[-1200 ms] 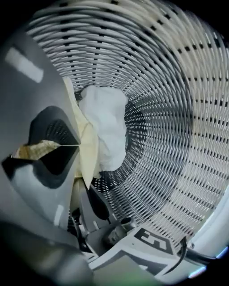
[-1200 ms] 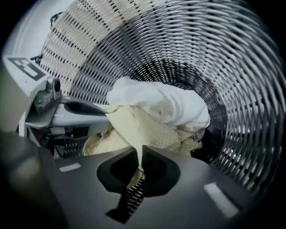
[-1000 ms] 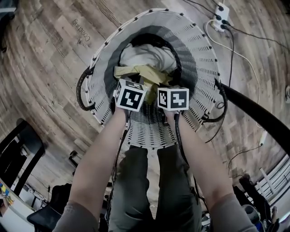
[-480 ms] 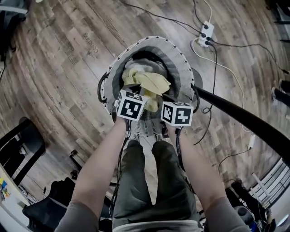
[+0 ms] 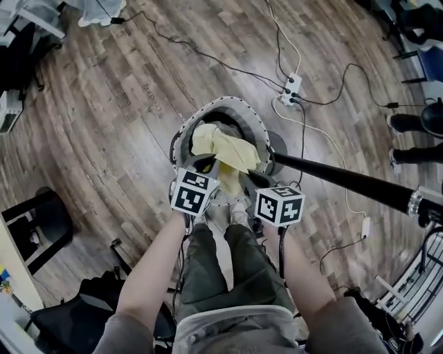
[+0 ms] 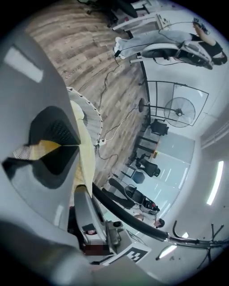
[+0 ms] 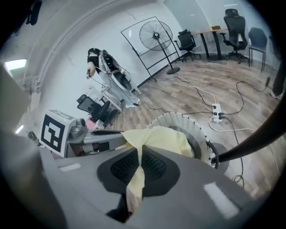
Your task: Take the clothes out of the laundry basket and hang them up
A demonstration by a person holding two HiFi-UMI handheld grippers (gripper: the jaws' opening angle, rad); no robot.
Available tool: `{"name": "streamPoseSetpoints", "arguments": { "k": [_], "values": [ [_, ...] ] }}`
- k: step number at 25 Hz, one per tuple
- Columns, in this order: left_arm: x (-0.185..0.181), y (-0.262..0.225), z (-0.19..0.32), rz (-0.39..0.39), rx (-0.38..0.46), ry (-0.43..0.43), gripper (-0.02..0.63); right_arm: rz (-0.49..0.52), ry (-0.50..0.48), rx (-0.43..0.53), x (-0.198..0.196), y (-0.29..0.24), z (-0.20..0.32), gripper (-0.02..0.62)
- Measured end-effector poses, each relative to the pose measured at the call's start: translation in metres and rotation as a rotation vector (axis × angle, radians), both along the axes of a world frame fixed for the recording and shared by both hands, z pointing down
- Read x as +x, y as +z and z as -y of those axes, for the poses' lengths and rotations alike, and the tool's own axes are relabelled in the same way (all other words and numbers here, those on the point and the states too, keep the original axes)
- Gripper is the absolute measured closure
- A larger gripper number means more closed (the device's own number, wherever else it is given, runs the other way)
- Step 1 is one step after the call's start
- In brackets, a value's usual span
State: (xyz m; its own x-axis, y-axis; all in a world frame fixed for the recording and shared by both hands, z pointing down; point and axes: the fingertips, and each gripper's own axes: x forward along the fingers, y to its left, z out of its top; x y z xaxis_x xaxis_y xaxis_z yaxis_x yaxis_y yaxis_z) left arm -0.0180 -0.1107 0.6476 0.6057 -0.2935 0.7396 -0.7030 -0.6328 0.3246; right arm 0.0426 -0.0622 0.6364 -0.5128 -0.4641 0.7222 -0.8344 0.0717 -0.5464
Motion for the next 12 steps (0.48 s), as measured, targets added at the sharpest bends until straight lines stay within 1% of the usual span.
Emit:
{"name": "streamPoseSetpoints", "arguments": {
  "k": [2,4,7,12],
  "values": [
    [-0.005,-0.041,-0.005,-0.029,0.03,-0.004,0.601,0.026,-0.006,0.046,-0.007,-0.046,-0.005,0.558],
    [-0.004,-0.084,-0.006,-0.064,0.067,-0.003,0.601,0.032,-0.01,0.096,-0.009,-0.092,-0.008,0.558],
    [-0.005,-0.146,-0.008,-0.103,0.124,0.015,0.601,0.031,-0.026,0.169,-0.013,-0.157,-0.009,0.56],
    [-0.013,-0.242,-0.014,-0.162,0.208,0.049,0.601,0.084,-0.06,0.255,-0.023,-0.252,-0.016,0.558]
  ]
}}
